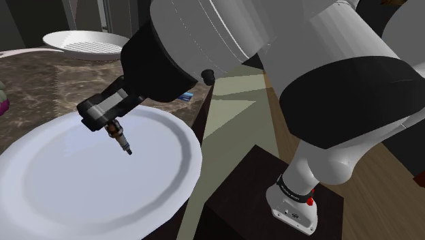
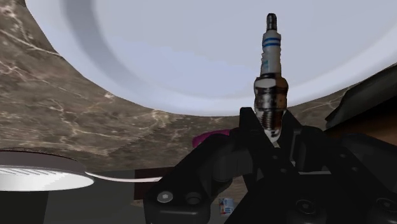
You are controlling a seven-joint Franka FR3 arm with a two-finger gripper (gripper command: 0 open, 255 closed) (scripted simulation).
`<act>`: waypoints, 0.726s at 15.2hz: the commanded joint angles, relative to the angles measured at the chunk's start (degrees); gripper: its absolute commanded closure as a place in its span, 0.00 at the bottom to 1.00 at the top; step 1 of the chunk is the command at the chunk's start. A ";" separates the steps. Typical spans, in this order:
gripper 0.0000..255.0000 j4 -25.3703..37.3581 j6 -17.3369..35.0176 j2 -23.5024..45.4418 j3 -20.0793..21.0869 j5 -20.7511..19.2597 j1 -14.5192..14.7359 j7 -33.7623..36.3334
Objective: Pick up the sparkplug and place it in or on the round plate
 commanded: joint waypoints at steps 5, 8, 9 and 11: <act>0.00 0.00 0.00 0.00 0.00 0.00 0.00 0.00; 0.00 0.12 -1.43 -1.50 -0.77 1.23 0.92 -0.82; 0.00 0.34 -2.93 -2.93 -1.48 2.32 1.78 -1.55; 0.00 0.94 -5.71 -5.29 -2.65 3.94 3.23 -2.63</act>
